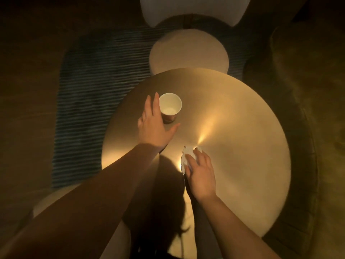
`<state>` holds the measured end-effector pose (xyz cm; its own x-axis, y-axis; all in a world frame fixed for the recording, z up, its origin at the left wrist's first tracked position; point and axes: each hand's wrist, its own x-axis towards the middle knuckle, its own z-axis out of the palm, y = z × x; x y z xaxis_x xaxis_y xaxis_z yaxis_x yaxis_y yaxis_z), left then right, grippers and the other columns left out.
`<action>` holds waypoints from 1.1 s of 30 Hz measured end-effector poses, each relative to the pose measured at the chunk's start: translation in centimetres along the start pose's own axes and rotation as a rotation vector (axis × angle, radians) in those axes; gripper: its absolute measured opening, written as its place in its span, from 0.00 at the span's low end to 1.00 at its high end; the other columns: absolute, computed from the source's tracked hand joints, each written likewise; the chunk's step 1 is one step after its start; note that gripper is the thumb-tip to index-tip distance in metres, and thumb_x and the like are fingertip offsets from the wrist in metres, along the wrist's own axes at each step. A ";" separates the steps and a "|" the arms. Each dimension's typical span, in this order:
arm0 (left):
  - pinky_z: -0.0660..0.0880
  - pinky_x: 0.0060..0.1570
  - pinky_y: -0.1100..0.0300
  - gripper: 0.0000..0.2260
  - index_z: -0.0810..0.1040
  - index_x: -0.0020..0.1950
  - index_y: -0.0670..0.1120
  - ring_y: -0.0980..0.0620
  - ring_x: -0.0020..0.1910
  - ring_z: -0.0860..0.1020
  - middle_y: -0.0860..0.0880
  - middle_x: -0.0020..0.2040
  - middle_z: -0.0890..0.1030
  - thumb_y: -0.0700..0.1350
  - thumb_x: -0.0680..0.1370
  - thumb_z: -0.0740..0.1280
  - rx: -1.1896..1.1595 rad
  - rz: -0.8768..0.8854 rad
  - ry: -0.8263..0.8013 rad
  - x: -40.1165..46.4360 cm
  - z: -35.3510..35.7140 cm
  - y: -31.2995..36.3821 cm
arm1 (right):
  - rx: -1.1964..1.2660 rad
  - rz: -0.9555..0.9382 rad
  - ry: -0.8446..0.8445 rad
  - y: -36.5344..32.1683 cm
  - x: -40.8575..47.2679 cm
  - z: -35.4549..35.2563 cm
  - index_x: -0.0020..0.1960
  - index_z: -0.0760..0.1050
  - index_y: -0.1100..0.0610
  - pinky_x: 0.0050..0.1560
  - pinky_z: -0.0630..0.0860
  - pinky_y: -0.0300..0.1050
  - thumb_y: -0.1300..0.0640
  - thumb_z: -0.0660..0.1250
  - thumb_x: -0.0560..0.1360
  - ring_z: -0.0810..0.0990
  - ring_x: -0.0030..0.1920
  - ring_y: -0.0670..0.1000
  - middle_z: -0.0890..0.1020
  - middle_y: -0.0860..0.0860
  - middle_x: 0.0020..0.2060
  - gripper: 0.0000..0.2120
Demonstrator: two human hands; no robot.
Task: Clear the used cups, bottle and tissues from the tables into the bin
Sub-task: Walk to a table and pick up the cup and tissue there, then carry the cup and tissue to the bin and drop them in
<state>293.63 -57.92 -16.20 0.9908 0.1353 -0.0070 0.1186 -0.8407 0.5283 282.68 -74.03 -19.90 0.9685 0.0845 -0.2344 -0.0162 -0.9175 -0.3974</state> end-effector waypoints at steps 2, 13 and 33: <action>0.59 0.67 0.43 0.46 0.47 0.77 0.53 0.44 0.74 0.58 0.47 0.77 0.53 0.62 0.69 0.71 -0.020 0.027 0.000 1.2 0.5 0.4 | -0.020 0.006 -0.001 0.7 0.4 -0.6 0.66 0.72 0.51 0.69 0.63 0.47 0.54 0.62 0.78 0.62 0.70 0.56 0.69 0.53 0.69 0.17; 0.72 0.58 0.49 0.33 0.64 0.70 0.47 0.45 0.62 0.70 0.46 0.64 0.69 0.54 0.70 0.73 -0.027 0.062 -0.098 0.4 -0.5 1.2 | 0.187 0.109 0.017 0.5 0.1 -3.0 0.59 0.76 0.55 0.56 0.65 0.41 0.60 0.62 0.76 0.67 0.61 0.54 0.73 0.53 0.62 0.13; 0.69 0.54 0.49 0.33 0.65 0.66 0.50 0.48 0.59 0.70 0.50 0.60 0.70 0.57 0.67 0.74 -0.061 0.377 -0.129 -31.9 -13.3 -3.3 | 0.268 0.324 0.470 -7.6 -31.6 -2.9 0.56 0.75 0.60 0.56 0.68 0.45 0.60 0.63 0.76 0.73 0.55 0.54 0.74 0.55 0.54 0.10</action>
<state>260.80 -52.51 -6.46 0.9646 -0.2468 0.0927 -0.2551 -0.7856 0.5637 252.93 -70.90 -6.86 0.9086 -0.4176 0.0105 -0.3301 -0.7332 -0.5945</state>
